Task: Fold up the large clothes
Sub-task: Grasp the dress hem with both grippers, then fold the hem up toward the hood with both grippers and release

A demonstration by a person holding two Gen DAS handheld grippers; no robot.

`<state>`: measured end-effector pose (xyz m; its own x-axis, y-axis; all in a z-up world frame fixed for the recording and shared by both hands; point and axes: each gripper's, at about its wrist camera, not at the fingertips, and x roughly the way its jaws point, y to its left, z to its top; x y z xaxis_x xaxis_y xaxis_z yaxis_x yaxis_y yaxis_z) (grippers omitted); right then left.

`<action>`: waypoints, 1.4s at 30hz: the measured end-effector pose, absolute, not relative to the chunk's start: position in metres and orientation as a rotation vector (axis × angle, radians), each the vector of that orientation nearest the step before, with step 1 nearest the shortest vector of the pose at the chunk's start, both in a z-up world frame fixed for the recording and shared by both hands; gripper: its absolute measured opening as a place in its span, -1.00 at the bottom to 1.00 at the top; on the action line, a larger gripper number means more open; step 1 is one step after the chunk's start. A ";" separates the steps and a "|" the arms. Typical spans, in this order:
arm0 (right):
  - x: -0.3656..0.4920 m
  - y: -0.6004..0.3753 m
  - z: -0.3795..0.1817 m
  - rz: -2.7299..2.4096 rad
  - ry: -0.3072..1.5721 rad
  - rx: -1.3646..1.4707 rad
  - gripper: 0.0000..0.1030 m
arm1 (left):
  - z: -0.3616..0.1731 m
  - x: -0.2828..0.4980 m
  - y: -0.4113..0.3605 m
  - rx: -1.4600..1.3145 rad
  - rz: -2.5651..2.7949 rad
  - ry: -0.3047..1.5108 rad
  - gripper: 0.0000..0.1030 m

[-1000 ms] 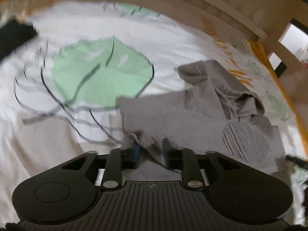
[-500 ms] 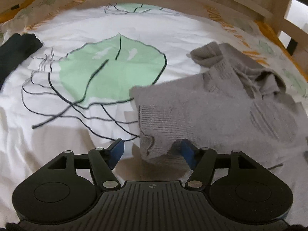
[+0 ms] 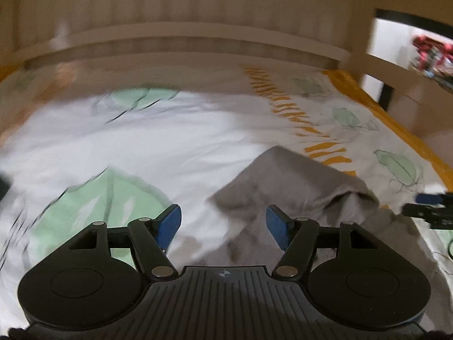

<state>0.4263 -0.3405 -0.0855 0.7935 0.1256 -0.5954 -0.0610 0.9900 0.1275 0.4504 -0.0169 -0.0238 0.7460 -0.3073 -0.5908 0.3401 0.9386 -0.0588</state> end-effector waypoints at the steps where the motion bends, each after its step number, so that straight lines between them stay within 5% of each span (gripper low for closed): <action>1: 0.435 -0.338 -0.087 0.106 0.646 0.081 0.40 | -0.026 0.460 -0.025 0.079 -0.376 0.637 0.26; 9: 0.485 -0.321 -0.113 0.143 0.676 -0.003 0.34 | -0.070 0.510 -0.075 0.254 -0.407 0.672 0.26; 15: 0.492 -0.328 -0.130 0.139 0.700 -0.019 0.34 | -0.111 0.511 -0.037 0.184 -0.284 0.779 0.41; 19: 0.494 -0.348 -0.135 0.082 0.717 0.077 0.36 | -0.112 0.515 -0.003 -0.020 -0.246 0.811 0.45; 26: 0.502 -0.334 -0.128 0.135 0.698 0.034 0.36 | -0.093 0.512 -0.040 0.220 -0.317 0.719 0.42; 28: 0.507 -0.327 -0.123 0.136 0.684 0.022 0.36 | -0.092 0.515 -0.046 0.237 -0.355 0.710 0.03; 29: 0.511 -0.324 -0.121 0.138 0.677 0.020 0.35 | -0.089 0.520 -0.046 0.218 -0.381 0.711 -0.73; 30: 0.514 -0.322 -0.119 0.142 0.675 0.018 0.31 | -0.086 0.523 -0.046 0.196 -0.370 0.710 -0.90; 31: 0.520 -0.319 -0.115 0.146 0.677 0.008 -0.01 | -0.081 0.524 -0.044 0.175 -0.337 0.682 -0.90; 32: 0.525 -0.317 -0.112 0.146 0.682 -0.006 -0.80 | -0.072 0.525 -0.042 0.150 -0.317 0.645 -0.90; 37: 0.527 -0.317 -0.072 0.151 0.529 -0.013 -0.80 | -0.043 0.501 -0.034 0.110 -0.308 0.466 -0.85; 42: 0.514 -0.325 -0.092 0.188 0.571 -0.058 -0.75 | -0.091 0.495 -0.037 0.269 -0.340 0.652 -0.79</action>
<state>0.5139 -0.3254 -0.0921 0.8248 0.1610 -0.5420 -0.1930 0.9812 -0.0023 0.4948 -0.0366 -0.0909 0.7431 -0.2229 -0.6310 0.3898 0.9106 0.1373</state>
